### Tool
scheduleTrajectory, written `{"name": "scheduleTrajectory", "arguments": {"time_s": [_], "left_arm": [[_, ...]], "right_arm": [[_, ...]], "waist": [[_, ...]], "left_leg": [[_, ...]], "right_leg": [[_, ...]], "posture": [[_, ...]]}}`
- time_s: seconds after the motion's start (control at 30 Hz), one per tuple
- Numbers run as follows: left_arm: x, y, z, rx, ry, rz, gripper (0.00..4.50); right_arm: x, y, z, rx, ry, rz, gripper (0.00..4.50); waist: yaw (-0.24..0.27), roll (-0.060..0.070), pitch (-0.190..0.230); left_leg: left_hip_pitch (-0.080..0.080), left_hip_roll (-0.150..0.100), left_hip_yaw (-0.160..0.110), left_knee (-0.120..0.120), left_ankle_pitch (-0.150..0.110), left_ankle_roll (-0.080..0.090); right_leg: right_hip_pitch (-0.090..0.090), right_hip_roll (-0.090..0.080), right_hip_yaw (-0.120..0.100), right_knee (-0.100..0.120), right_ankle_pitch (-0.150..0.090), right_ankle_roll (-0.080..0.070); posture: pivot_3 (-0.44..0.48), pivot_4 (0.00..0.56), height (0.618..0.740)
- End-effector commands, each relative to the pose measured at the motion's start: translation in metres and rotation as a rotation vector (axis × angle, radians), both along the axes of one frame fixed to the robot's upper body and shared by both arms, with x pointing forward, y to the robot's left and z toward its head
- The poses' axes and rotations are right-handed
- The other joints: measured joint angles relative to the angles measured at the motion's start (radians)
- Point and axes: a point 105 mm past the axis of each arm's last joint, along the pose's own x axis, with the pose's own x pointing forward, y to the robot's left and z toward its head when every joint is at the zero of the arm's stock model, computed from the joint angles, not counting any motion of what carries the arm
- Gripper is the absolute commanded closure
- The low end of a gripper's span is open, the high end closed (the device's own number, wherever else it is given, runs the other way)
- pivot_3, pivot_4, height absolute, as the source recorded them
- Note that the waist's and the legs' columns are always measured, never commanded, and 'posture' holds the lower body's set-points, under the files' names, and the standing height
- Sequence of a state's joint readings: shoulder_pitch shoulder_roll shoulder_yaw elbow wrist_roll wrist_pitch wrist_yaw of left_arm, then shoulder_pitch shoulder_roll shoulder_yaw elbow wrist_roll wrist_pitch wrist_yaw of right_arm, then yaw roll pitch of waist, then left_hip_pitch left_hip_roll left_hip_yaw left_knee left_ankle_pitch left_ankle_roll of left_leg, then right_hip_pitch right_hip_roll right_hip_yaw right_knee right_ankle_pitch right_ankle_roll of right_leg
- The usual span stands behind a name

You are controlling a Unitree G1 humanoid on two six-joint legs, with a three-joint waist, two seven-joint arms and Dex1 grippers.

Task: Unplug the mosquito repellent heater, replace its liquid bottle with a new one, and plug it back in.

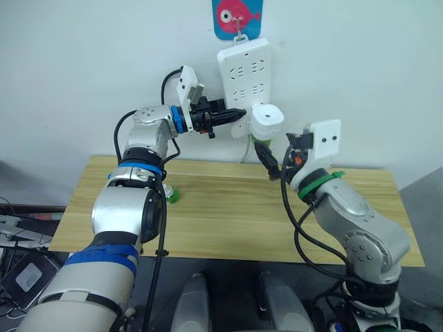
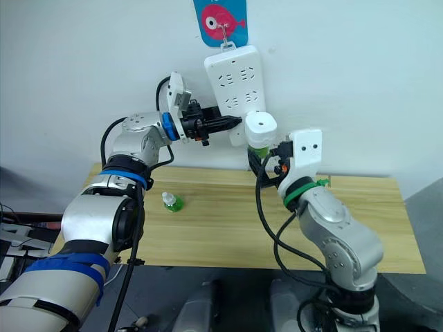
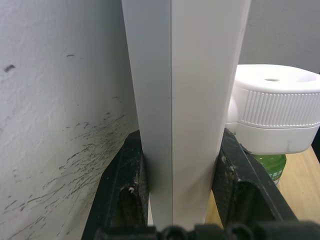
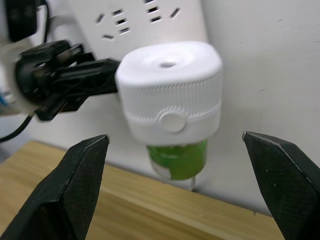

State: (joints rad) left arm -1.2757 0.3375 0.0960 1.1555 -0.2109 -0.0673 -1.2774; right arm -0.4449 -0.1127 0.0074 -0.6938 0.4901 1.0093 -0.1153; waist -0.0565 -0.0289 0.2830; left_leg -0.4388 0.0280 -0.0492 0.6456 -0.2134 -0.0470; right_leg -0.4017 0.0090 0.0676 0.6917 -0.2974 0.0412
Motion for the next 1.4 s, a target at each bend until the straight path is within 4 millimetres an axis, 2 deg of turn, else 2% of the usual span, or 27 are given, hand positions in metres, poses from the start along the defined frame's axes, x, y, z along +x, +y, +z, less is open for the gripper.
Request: {"name": "scheduleTrajectory", "arguments": {"time_s": [0.03,0.37,0.57,0.67,0.7,0.77,0.9,1.17,1.4], "left_arm": [[0.002,0.0,0.009,-0.02,-0.025,0.017,3.19],[0.002,-0.002,0.009,-0.023,-0.031,0.023,3.19],[0.003,-0.002,0.009,-0.022,-0.035,0.027,3.19],[0.004,-0.001,0.008,-0.018,-0.036,0.035,3.19],[0.004,-0.001,0.008,-0.017,-0.036,0.036,3.19],[0.004,-0.002,0.008,-0.015,-0.037,0.037,3.19],[0.006,0.0,0.01,-0.013,-0.047,0.063,3.19],[0.014,0.01,0.008,0.008,-0.065,0.155,3.19],[0.016,0.01,0.009,0.004,-0.078,0.179,3.19]], "right_arm": [[0.003,0.0,0.011,0.011,-0.038,-0.034,0.0],[0.025,0.009,0.024,0.032,-0.082,-0.044,0.0],[0.031,0.011,0.027,0.05,-0.106,-0.025,0.0],[0.03,0.015,0.029,0.063,-0.119,0.003,0.57],[0.03,0.015,0.03,0.064,-0.123,0.008,0.9],[0.028,0.018,0.03,0.062,-0.133,0.026,1.52],[0.019,0.024,0.029,0.005,-0.167,0.072,1.51],[0.001,-0.001,0.024,-0.007,-0.164,0.01,1.51],[-0.01,-0.005,0.025,-0.02,-0.152,0.002,1.51]], "waist": [[0.0,0.0,0.0],[0.0,0.0,0.0],[0.0,0.0,0.0],[0.0,0.0,0.0],[0.0,0.0,0.0],[0.001,0.0,0.0],[0.002,0.0,0.0],[0.004,0.0,0.0],[0.0,0.0,0.0]], "left_leg": [[-0.001,0.0,0.0,0.0,0.0,0.0],[-0.003,0.0,0.0,0.0,0.003,-0.003],[-0.004,0.0,-0.001,0.0,0.003,-0.003],[-0.004,0.0,-0.001,0.0,0.003,-0.003],[-0.004,0.0,-0.001,0.0,0.003,-0.003],[-0.004,0.0,-0.001,0.0,0.003,-0.003],[-0.004,0.0,-0.001,0.0,0.003,-0.004],[-0.005,0.0,-0.002,0.001,0.004,-0.004],[-0.003,-0.001,-0.003,0.0,0.01,-0.004]], "right_leg": [[-0.002,0.0,0.0,0.001,0.0,0.0],[-0.005,0.0,-0.001,0.005,0.0,0.0],[-0.005,0.0,-0.001,0.005,0.0,0.0],[-0.005,0.0,-0.002,0.005,0.0,0.0],[-0.005,0.0,-0.002,0.005,0.0,0.0],[-0.005,0.0,-0.002,0.005,0.0,0.0],[-0.005,0.0,-0.002,0.005,0.0,0.0],[-0.005,-0.001,-0.003,0.005,0.0,0.0],[-0.005,0.001,-0.004,0.006,0.002,-0.002]], "posture": [[-0.085,0.29,0.74],[-0.069,0.28,0.74],[-0.061,0.274,0.74],[-0.054,0.272,0.74],[-0.054,0.272,0.74],[-0.054,0.272,0.74],[-0.044,0.268,0.74],[-0.05,0.26,0.74],[-0.062,0.259,0.74]]}}
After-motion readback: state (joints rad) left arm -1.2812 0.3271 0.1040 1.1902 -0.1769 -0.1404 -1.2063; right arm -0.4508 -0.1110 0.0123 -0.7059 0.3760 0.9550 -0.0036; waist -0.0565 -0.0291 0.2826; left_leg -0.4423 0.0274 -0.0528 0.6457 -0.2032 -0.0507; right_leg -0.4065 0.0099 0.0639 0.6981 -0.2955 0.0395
